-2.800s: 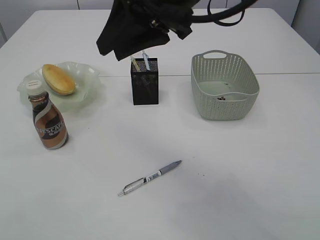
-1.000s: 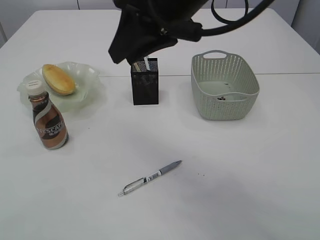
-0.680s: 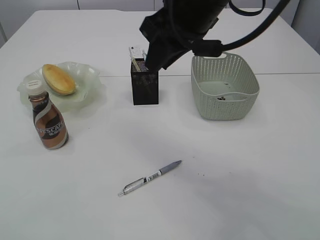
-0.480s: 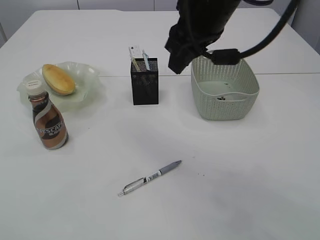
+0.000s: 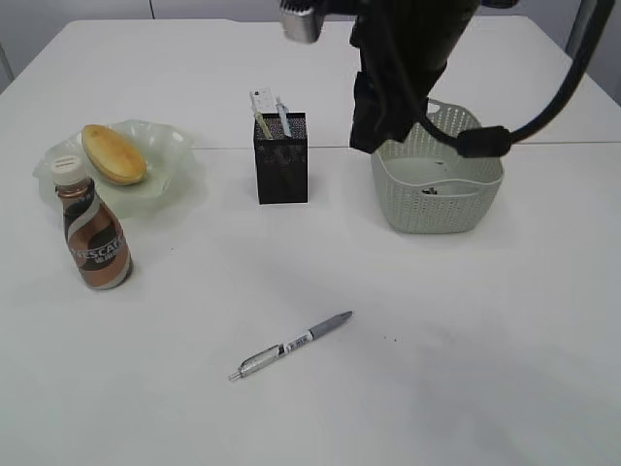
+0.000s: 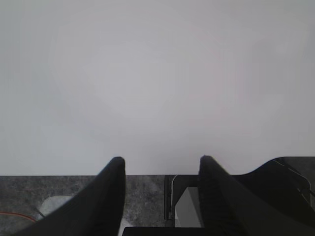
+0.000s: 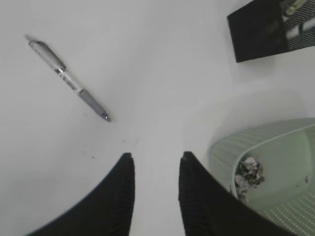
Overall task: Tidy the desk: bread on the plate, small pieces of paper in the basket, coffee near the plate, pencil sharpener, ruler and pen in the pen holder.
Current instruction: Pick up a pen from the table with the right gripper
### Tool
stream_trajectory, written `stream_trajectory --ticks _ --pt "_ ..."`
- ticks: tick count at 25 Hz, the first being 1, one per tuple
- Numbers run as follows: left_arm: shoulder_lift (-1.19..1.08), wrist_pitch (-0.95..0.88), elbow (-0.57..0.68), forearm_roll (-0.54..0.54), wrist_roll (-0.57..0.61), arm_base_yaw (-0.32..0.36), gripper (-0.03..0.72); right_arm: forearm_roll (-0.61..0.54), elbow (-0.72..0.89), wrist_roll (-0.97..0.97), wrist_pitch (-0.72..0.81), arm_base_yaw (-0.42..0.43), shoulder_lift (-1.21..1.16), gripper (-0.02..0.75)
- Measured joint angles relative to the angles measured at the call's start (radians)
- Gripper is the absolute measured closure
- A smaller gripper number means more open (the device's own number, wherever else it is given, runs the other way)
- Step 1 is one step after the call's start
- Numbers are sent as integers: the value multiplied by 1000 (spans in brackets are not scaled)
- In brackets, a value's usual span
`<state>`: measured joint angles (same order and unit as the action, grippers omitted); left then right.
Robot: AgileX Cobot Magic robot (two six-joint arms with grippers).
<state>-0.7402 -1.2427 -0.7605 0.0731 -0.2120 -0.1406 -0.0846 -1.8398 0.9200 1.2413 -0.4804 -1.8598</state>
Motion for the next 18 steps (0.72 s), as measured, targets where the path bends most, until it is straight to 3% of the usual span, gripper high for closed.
stream_trajectory --ticks 12,18 --pt "0 0 0 1 0 0 328 -83 75 155 -6 -47 -178 479" --pt "0 0 0 2 0 0 328 -132 75 117 -14 -61 -242 478"
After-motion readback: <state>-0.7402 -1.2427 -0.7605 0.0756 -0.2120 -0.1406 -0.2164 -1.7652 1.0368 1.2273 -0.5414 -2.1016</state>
